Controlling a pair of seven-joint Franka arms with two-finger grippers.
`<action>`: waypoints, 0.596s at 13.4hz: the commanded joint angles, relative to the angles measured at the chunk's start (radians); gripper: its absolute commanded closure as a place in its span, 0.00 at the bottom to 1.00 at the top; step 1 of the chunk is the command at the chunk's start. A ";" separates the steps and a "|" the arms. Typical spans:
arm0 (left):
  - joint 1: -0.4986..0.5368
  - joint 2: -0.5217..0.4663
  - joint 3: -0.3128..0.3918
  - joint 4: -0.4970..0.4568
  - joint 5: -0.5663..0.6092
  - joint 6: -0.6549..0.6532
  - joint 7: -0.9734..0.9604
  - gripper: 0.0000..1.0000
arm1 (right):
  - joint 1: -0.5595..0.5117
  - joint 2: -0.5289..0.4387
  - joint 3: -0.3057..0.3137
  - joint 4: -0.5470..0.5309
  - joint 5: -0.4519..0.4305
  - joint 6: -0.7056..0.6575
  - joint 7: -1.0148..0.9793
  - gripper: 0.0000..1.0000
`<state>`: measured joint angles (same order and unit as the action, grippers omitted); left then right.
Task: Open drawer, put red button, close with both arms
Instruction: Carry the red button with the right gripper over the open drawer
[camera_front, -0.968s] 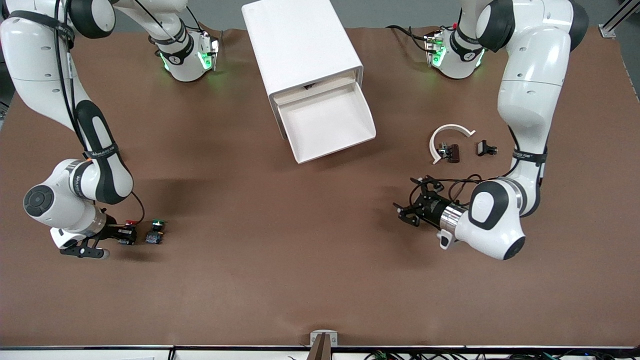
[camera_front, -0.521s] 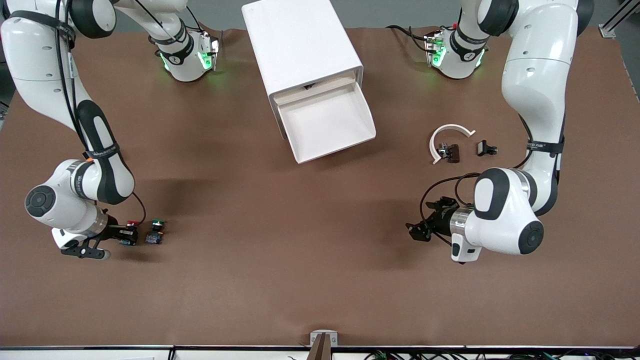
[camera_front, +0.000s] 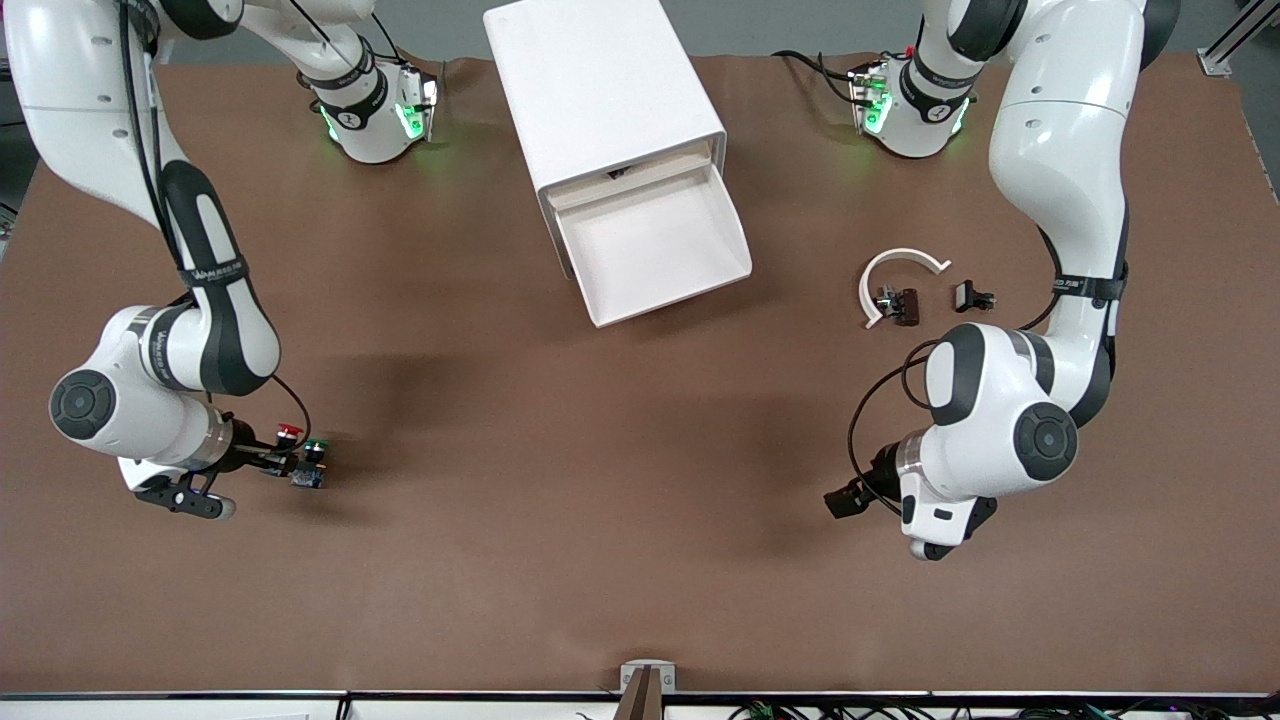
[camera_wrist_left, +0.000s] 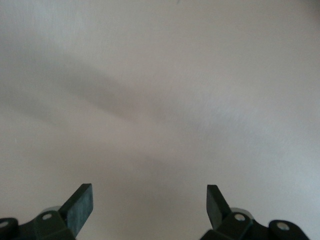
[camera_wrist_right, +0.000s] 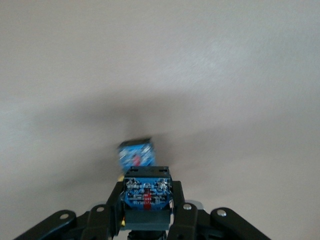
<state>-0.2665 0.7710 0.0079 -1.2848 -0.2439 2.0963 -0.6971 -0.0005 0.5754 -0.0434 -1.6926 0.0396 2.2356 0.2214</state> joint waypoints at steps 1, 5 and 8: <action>-0.029 -0.039 0.010 -0.019 0.066 0.021 0.011 0.00 | 0.075 -0.094 -0.004 -0.022 0.014 -0.092 0.151 1.00; -0.095 -0.087 0.032 -0.031 0.071 -0.007 0.005 0.00 | 0.229 -0.178 -0.003 -0.021 0.014 -0.183 0.430 1.00; -0.109 -0.081 0.040 -0.034 0.086 -0.007 -0.005 0.00 | 0.332 -0.201 -0.003 -0.010 0.014 -0.208 0.611 1.00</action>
<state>-0.3665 0.7099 0.0282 -1.2902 -0.1821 2.0944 -0.7001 0.2780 0.4029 -0.0345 -1.6916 0.0409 2.0467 0.7343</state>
